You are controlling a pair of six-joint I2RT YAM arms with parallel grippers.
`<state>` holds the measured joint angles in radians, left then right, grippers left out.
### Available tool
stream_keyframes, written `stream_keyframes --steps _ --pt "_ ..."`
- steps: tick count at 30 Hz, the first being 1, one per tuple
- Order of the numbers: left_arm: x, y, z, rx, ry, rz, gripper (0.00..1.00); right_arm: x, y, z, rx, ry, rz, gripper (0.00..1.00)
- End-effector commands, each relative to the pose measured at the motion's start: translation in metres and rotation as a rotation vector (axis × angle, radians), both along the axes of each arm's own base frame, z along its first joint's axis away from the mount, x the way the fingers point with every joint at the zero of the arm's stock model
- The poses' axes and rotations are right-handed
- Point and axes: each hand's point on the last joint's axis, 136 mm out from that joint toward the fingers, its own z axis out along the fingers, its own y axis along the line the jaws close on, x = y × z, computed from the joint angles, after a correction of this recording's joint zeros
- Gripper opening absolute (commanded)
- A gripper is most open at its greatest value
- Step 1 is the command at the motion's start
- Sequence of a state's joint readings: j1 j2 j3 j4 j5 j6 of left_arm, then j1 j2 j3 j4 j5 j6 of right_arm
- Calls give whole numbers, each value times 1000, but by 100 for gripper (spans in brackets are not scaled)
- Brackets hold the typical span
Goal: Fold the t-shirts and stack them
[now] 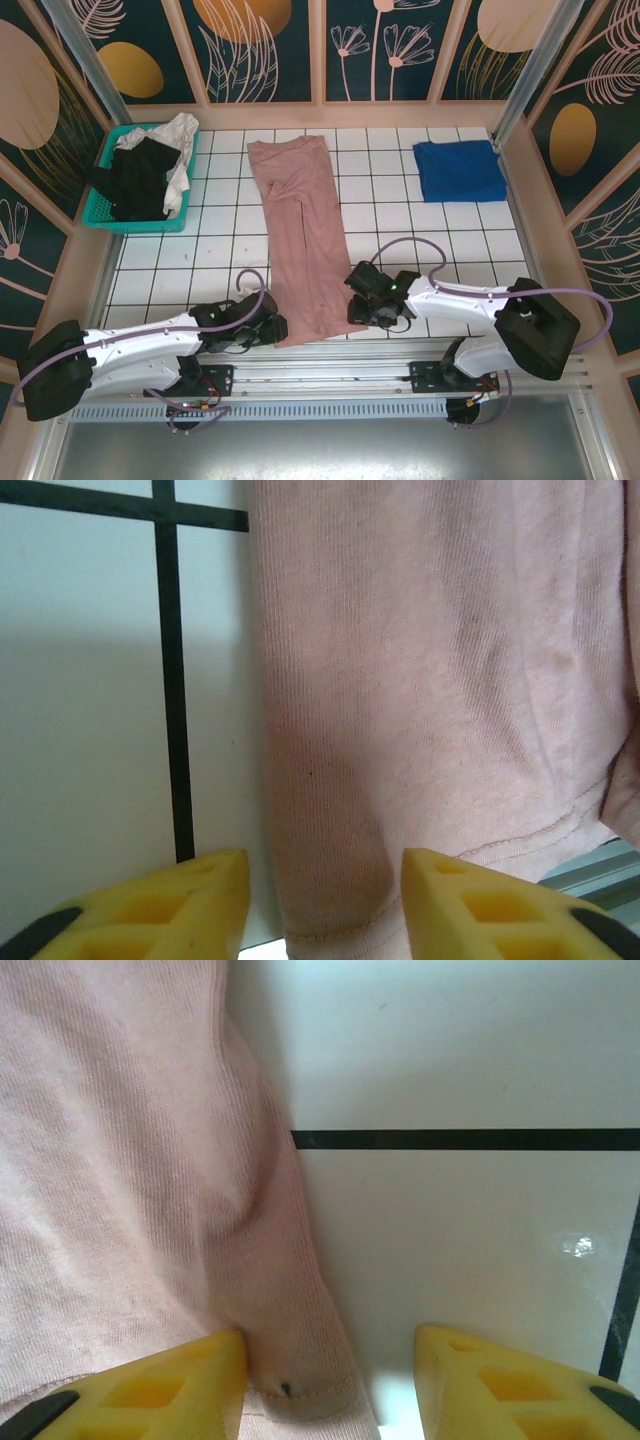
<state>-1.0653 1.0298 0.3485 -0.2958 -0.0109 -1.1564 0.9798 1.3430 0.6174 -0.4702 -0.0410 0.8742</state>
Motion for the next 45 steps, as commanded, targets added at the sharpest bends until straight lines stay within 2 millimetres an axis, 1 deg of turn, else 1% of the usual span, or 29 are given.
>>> stream_keyframes --steps 1,2,4,6,7,9,11,12,14,16,17,19,22,23,25,27,29,31,32,34,35,37,40,41,43,45 --pt "-5 -14 -1 -52 11 -42 38 -14 9 -3 61 31 23 46" --pt "-4 -14 0 -56 7 -47 36 -15 11 -2 75 33 27 45" --pt "-6 -16 1 -71 5 -57 23 -15 14 -2 96 35 32 43" --pt "-7 -17 2 -93 7 -60 18 -16 16 -2 105 40 36 41" --pt "-8 -17 3 -106 4 -61 14 -17 16 -2 104 43 38 41" --pt "-9 -17 4 -127 1 -61 13 -18 16 -3 98 47 44 39" --pt "-10 -17 6 -140 -4 -64 5 -20 14 -3 90 49 47 38" --pt "-10 -14 7 -137 -8 -60 4 -20 14 -2 90 46 46 34" --pt "-9 -11 10 -135 -19 -55 0 -21 15 0 100 45 49 33" --pt "-7 -10 17 -148 -39 -45 0 -22 19 3 117 44 58 33" --pt "-7 -10 21 -163 -48 -41 0 -23 20 4 124 46 63 31" --pt "-4 -10 29 -196 -71 -26 0 -25 24 6 137 52 82 21" --pt "0 -10 41 -229 -106 -11 0 -32 26 8 140 70 120 8" --pt "2 -9 45 -235 -118 -1 0 -30 24 11 132 62 118 5" --pt "9 -5 56 -232 -160 26 0 -22 19 20 121 29 105 1" --pt "20 2 71 -206 -223 67 0 -7 19 36 121 -14 95 0" --pt "36 10 89 -171 -300 107 0 15 20 56 137 -84 81 0" --pt "59 19 106 -128 -371 151 0 43 28 80 178 -167 79 0" --pt "71 22 111 -120 -394 167 0 56 31 87 188 -195 77 0" --pt "103 20 126 -134 -449 173 0 86 38 101 193 -262 82 0" --pt "117 21 128 -121 -458 181 0 97 41 104 187 -281 88 0" --pt "149 27 134 -77 -473 204 0 129 46 111 174 -326 94 0" --pt "188 32 143 -14 -489 215 0 176 54 116 191 -360 96 0" --pt "198 32 143 -17 -485 217 0 187 58 117 201 -364 105 0" --pt "220 32 142 -22 -472 213 0 217 64 119 204 -374 115 0" --pt "239 32 136 -11 -452 212 0 240 67 116 204 -358 121 0"
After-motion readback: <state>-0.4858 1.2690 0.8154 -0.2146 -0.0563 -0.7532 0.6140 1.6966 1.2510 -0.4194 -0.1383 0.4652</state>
